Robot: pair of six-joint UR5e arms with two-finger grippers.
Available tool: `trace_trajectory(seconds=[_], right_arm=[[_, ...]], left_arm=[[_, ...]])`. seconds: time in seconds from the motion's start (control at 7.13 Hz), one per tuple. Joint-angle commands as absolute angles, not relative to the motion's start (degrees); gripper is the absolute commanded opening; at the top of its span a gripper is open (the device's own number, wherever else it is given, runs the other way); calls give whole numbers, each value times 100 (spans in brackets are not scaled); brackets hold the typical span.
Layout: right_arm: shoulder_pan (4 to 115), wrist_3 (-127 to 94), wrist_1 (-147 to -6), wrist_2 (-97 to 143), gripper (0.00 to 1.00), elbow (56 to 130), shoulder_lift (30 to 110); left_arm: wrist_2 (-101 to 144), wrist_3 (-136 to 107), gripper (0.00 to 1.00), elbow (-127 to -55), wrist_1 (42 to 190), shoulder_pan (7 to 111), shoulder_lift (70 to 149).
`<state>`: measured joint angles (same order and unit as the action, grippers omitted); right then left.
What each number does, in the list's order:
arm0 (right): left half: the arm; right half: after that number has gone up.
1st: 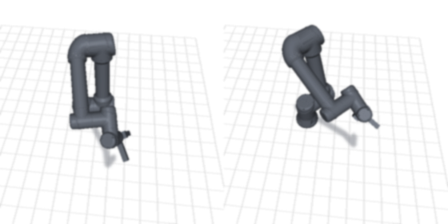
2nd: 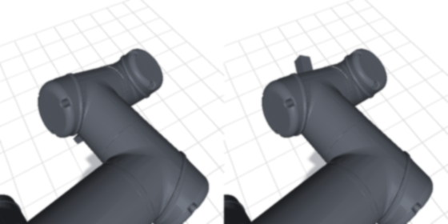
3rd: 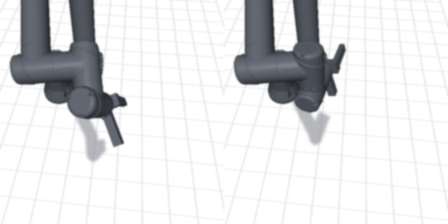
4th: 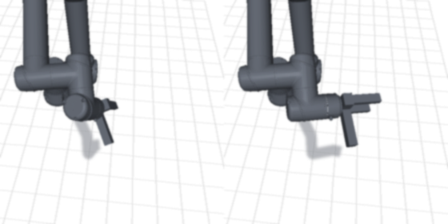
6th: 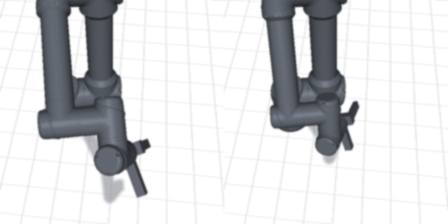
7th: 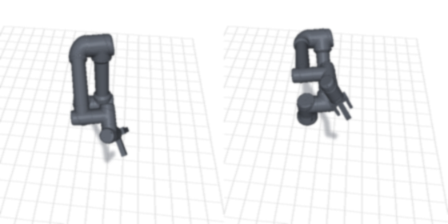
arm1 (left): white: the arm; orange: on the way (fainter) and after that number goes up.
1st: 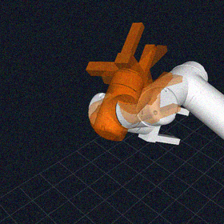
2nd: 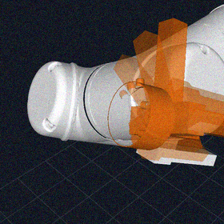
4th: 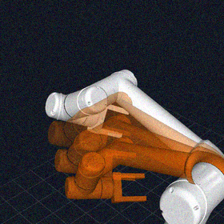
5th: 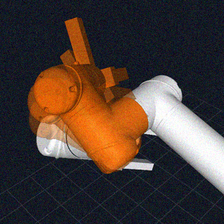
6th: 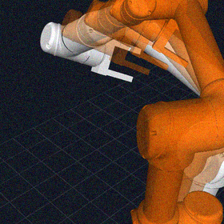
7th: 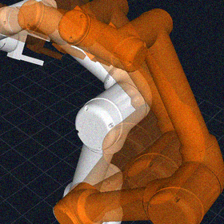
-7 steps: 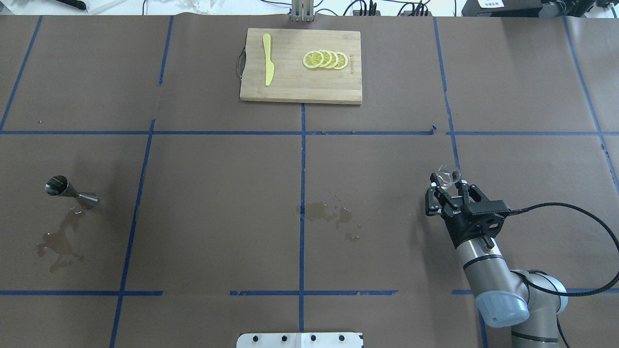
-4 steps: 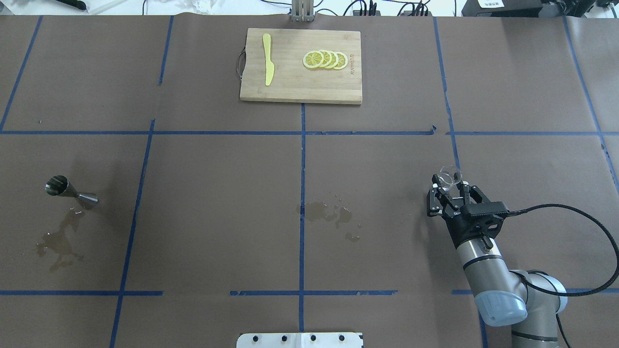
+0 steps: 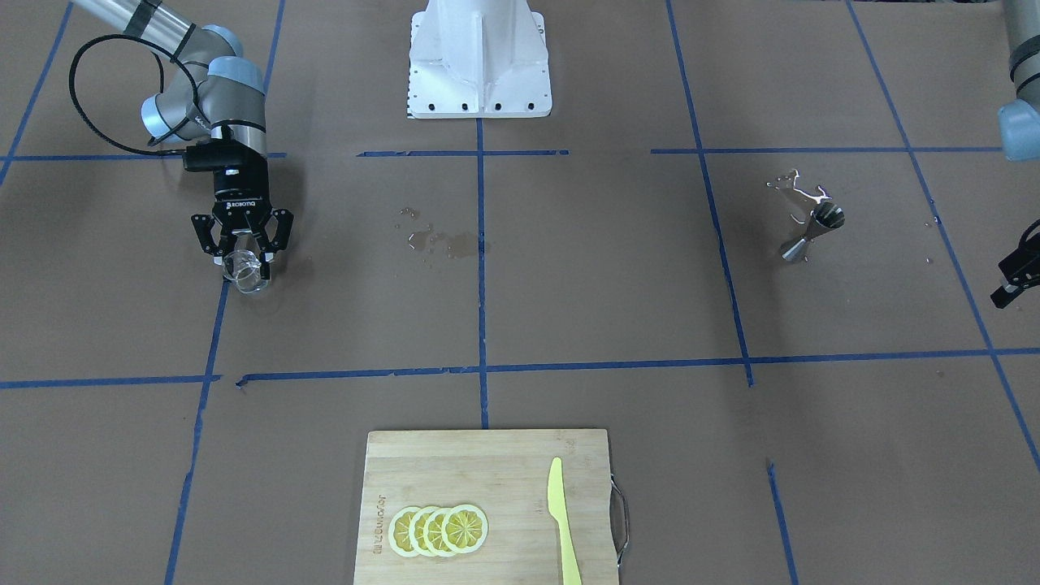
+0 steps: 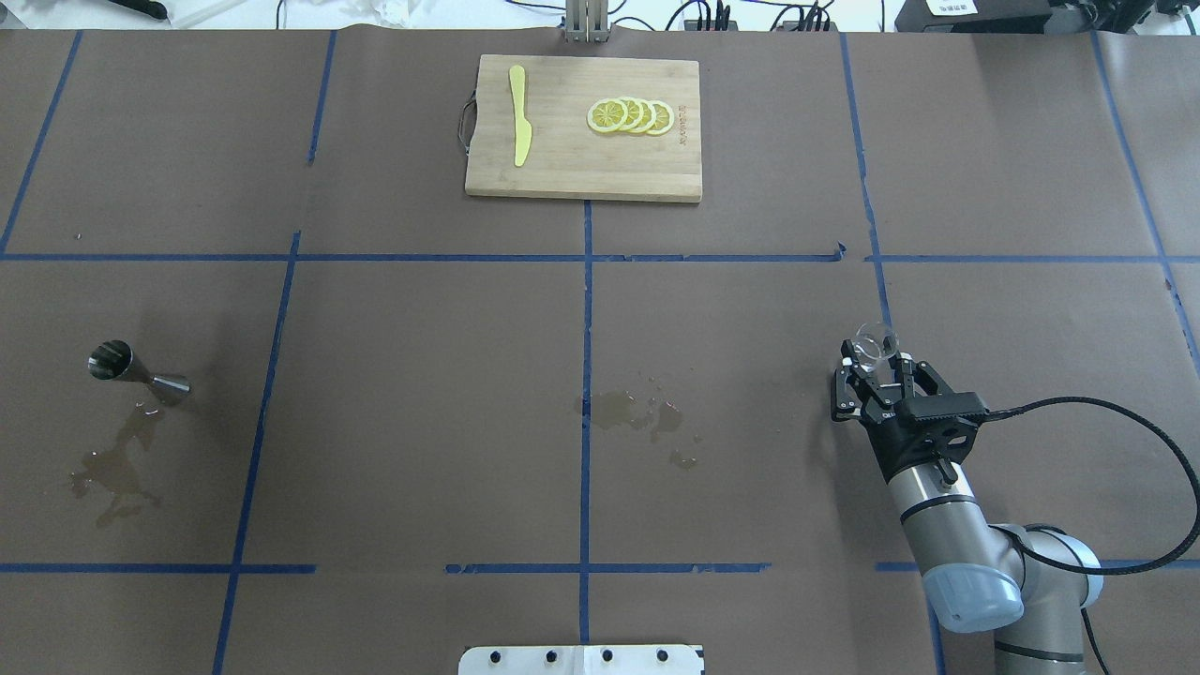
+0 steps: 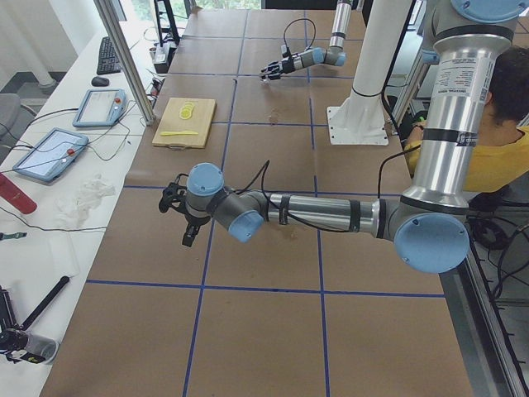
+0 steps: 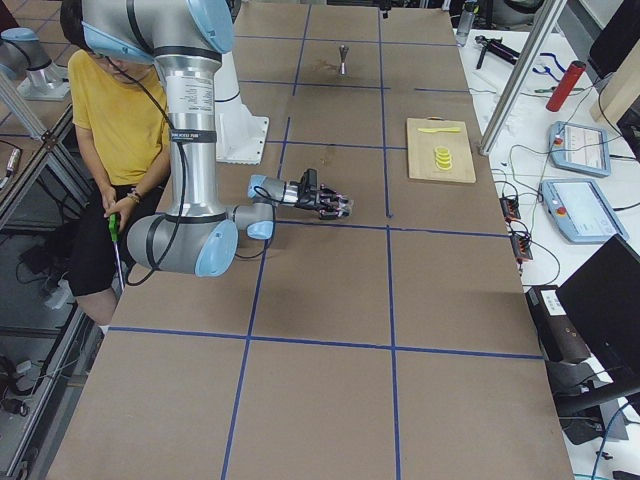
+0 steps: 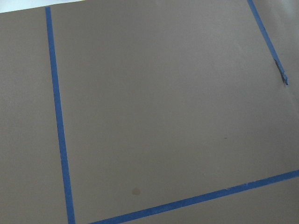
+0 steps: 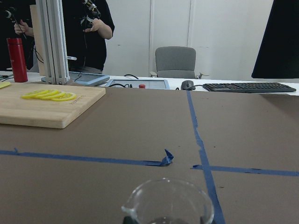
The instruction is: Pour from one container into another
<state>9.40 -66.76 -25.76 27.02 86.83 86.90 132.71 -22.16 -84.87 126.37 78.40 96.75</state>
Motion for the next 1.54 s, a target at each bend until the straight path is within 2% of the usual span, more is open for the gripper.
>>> trace_trajectory(seconds=[0.0,0.14,0.42,0.7,0.84,0.98,1.26,1.4], right_arm=[[932,-6689,-2331,2724,21,8666,8692],[923,-6671,-2251,2716,31,8649,8710],[914,-6671,-2250,2716,38,8561,8693],[914,-6671,-2250,2716,38,8526,8701],[914,-6671,-2250,2716,43,8517,8692],[914,-6662,-2241,2725,49,8525,8718],[914,-6653,-2250,2716,69,8543,8727],[914,-6653,-2241,2716,72,8543,8728]], left_arm=[[13271,-2224,100,-8508,12639,7840,9668],[13271,-2241,100,-8517,12639,7840,9668],[13271,-2267,100,-8569,12639,7840,9668],[13271,-2268,100,-8596,12639,7849,9659],[13271,-2276,100,-8604,12639,7849,9659],[13271,-2276,100,-8613,12639,7849,9659],[13271,-2276,100,-8613,12647,7849,9659],[13271,-2276,100,-8622,12647,7849,9659]])
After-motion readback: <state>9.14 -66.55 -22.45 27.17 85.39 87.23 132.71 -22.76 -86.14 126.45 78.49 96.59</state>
